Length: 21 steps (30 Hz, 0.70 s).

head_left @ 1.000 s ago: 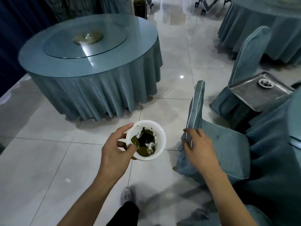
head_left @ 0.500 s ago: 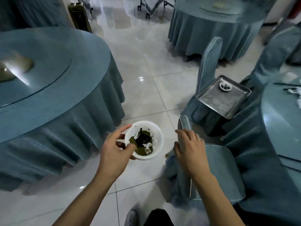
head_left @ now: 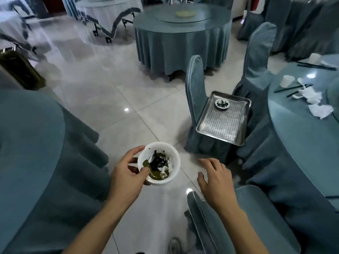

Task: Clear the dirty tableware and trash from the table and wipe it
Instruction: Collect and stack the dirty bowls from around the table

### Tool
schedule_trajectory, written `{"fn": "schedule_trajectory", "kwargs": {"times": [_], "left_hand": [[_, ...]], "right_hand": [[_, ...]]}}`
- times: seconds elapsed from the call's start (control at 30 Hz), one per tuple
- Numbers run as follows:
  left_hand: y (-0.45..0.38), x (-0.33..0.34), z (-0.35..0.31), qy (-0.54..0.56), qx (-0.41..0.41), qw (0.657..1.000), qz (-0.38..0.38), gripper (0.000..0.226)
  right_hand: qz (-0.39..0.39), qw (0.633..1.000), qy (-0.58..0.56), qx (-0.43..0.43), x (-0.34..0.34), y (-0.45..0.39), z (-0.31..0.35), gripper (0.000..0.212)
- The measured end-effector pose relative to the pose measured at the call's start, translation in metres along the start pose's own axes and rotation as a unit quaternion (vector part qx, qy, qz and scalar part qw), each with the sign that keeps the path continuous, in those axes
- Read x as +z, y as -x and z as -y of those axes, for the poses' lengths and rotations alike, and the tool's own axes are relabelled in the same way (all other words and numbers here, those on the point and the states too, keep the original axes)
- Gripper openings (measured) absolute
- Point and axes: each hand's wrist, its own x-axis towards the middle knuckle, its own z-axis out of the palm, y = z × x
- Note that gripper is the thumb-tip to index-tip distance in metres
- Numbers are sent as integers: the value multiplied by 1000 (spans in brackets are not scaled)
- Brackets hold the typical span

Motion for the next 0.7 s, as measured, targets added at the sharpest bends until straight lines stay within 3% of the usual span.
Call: {"fn": "schedule_trajectory", "kwargs": {"times": [0.23, 0.7], "left_hand": [[-129, 48, -20, -2, 6, 999, 50, 58], [-380, 169, -35, -59, 47, 955, 287, 63]], "right_hand": [[-14, 998, 4, 68, 12, -93, -16, 52], [-95, 962, 11, 255, 55, -282, -44, 52]]}}
